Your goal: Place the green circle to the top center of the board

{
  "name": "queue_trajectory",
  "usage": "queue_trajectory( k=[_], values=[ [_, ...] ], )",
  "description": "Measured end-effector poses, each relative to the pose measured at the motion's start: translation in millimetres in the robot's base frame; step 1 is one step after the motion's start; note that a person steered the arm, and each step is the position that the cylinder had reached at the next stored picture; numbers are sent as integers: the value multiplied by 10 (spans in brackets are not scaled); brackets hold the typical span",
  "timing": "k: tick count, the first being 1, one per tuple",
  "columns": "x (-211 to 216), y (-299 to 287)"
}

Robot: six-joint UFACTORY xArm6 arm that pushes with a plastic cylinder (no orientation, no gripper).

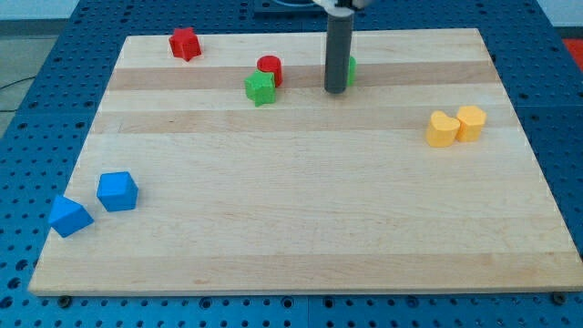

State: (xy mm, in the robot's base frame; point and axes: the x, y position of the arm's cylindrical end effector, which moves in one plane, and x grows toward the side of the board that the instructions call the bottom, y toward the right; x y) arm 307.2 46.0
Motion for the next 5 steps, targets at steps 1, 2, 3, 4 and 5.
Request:
queue_trajectory(
  k=[1, 2, 3, 4, 5],
  values=[
    [-30, 161],
    [-160, 273],
    [-321, 432],
    [-371, 882],
    [-469, 923]
  ],
)
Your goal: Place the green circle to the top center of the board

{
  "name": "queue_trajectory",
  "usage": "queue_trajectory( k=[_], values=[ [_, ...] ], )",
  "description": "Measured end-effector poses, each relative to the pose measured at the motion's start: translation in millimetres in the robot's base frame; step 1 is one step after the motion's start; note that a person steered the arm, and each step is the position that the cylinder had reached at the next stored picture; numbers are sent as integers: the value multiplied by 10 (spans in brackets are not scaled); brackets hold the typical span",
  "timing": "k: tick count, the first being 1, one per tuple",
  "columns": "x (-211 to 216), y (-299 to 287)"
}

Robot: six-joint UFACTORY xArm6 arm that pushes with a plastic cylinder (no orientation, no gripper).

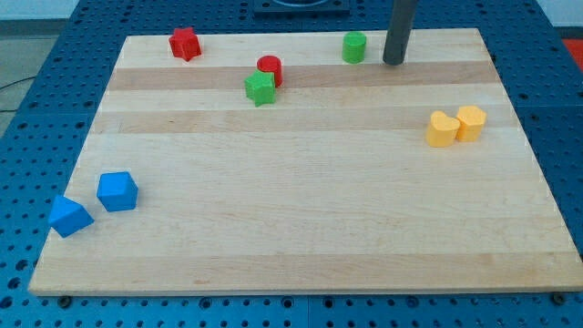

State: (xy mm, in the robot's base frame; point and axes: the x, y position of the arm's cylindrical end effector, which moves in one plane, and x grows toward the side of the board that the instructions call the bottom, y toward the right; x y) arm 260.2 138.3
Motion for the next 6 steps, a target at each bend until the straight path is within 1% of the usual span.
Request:
queue_trajectory(
  k=[1, 2, 3, 4, 5, 6],
  values=[
    [0, -496],
    [-2, -557],
    [-252, -65],
    [-432, -255],
    [-356, -627],
    [-356, -754]
  ],
)
